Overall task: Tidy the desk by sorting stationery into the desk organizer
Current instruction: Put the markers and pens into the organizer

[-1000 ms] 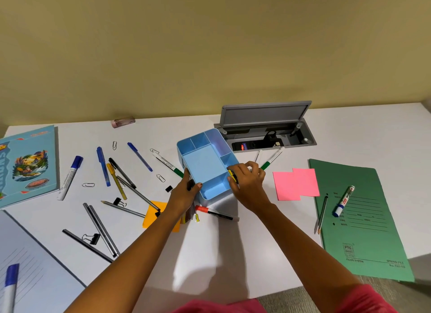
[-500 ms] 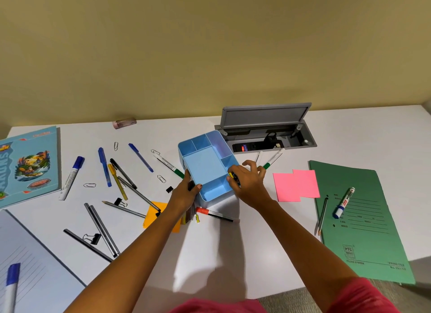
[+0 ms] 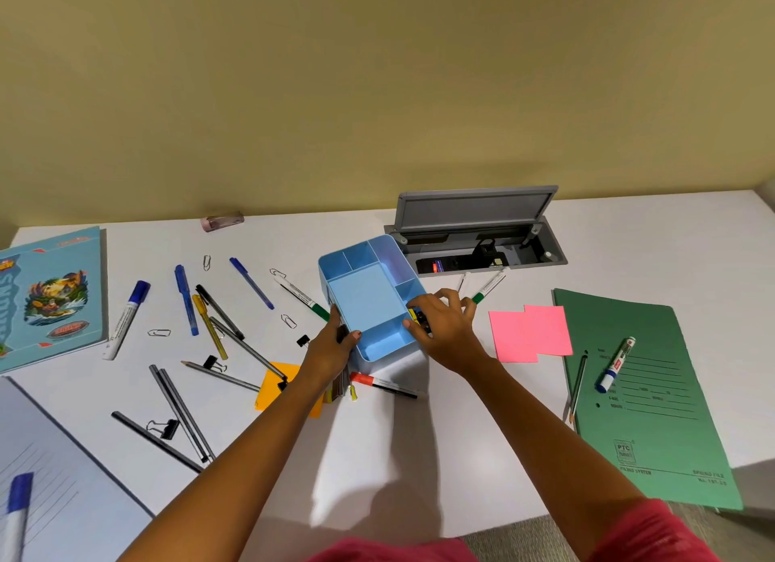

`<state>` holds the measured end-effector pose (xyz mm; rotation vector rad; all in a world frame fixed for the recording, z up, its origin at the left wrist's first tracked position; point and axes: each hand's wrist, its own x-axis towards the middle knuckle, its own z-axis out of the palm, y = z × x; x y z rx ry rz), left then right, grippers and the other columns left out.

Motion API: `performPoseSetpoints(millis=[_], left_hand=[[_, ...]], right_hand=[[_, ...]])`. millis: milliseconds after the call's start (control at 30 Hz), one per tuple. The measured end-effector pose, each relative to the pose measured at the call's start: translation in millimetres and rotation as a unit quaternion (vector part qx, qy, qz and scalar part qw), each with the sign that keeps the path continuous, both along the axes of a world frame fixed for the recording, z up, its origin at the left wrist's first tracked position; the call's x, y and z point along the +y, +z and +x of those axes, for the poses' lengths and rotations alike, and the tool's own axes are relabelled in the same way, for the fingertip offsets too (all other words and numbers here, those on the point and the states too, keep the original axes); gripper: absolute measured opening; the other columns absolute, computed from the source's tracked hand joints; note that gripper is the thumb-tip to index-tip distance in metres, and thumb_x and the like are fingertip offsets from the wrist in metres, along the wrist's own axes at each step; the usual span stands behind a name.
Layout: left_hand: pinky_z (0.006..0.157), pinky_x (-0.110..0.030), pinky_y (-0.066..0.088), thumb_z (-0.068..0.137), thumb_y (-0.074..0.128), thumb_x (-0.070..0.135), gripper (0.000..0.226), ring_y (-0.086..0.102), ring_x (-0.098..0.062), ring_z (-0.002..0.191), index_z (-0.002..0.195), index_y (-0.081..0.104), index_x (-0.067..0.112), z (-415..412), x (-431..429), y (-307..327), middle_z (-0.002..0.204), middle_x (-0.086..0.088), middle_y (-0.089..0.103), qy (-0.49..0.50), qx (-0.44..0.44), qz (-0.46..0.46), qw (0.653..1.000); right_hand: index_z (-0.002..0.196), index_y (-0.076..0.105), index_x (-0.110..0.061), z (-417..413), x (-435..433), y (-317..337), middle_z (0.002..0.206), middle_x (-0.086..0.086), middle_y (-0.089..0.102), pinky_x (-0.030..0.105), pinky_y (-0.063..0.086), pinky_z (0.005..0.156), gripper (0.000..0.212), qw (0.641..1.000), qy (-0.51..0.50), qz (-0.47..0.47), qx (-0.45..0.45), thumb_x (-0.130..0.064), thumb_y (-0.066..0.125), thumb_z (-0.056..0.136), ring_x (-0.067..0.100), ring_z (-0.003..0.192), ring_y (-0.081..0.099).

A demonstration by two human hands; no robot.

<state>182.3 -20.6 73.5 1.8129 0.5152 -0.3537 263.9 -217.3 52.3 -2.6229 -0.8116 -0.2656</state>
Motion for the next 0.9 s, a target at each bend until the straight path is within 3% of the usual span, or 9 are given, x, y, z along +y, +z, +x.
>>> performPoseSetpoints(millis=[200,333,533,633,733,800,900], left_hand=[[0.103,-0.047,0.044,0.097,0.044,0.032,0.067,0.05,-0.029,0.125,0.15,0.003,0.03,-0.3,-2.1,0.3,0.142,-0.007,0.047,0.008,0.002,0.007,1.0],[0.103,-0.044,0.044,0.095,0.05,0.031,0.068,0.052,-0.029,0.123,0.15,0.011,0.03,2.2,2.1,0.0,0.14,-0.005,0.05,0.02,0.024,0.009,0.999],[0.092,-0.039,0.052,0.079,0.074,0.028,0.072,0.067,-0.027,0.096,0.142,0.04,0.027,7.4,28.3,-3.3,0.109,-0.011,0.069,0.069,0.081,-0.084,0.991],[0.083,-0.033,0.052,0.081,0.073,0.023,0.067,0.064,-0.025,0.085,0.14,0.042,0.023,3.1,25.4,-1.2,0.1,-0.014,0.069,0.089,0.072,-0.119,0.986],[0.079,-0.03,0.052,0.084,0.07,0.022,0.066,0.062,-0.023,0.087,0.142,0.039,0.021,1.0,21.2,4.8,0.102,-0.013,0.066,0.09,0.063,-0.129,0.986],[0.08,-0.03,0.051,0.084,0.068,0.025,0.067,0.063,-0.025,0.093,0.143,0.036,0.022,0.9,21.6,6.1,0.108,-0.011,0.066,0.082,0.062,-0.119,0.988],[0.086,-0.032,0.051,0.084,0.069,0.027,0.069,0.064,-0.024,0.095,0.144,0.036,0.023,0.6,23.0,4.8,0.116,-0.011,0.066,0.074,0.063,-0.11,0.989]], right_hand=[[0.108,0.064,-0.014,-3.5,2.5,11.7,0.109,-0.001,0.066,0.04,0.03,0.093,0.027,0.996,-0.029,0.075,-0.029,-0.031,0.05,0.091,0.021,0.11,0.049],[0.105,0.064,-0.014,-25.0,13.7,30.1,0.108,-0.001,0.065,0.027,0.026,0.085,0.024,0.989,-0.071,0.13,-0.027,-0.027,0.049,0.091,0.018,0.104,0.051],[0.101,0.061,-0.011,-82.1,30.5,32.4,0.1,0.006,0.061,0.02,0.037,0.087,0.022,0.985,-0.02,0.165,0.037,-0.019,0.042,0.093,0.017,0.098,0.051],[0.102,0.056,-0.009,-107.7,44.4,16.4,0.097,0.01,0.059,0.026,0.044,0.079,0.016,0.992,0.036,0.114,0.04,-0.012,0.045,0.09,0.021,0.092,0.053],[0.099,0.059,-0.011,-123.7,66.5,1.3,0.092,0.006,0.06,0.025,0.049,0.072,0.016,0.993,0.008,0.016,0.116,-0.008,0.06,0.083,0.021,0.087,0.059],[0.1,0.059,-0.009,-130.7,81.7,-3.9,0.091,0.008,0.062,0.026,0.052,0.066,0.02,0.981,-0.042,-0.021,0.186,-0.019,0.066,0.084,0.022,0.084,0.063],[0.112,0.056,-0.001,-132.7,101.2,-5.9,0.099,0.012,0.063,0.023,0.053,0.071,0.046,0.964,-0.106,-0.116,0.217,-0.041,0.06,0.089,0.02,0.09,0.065]])
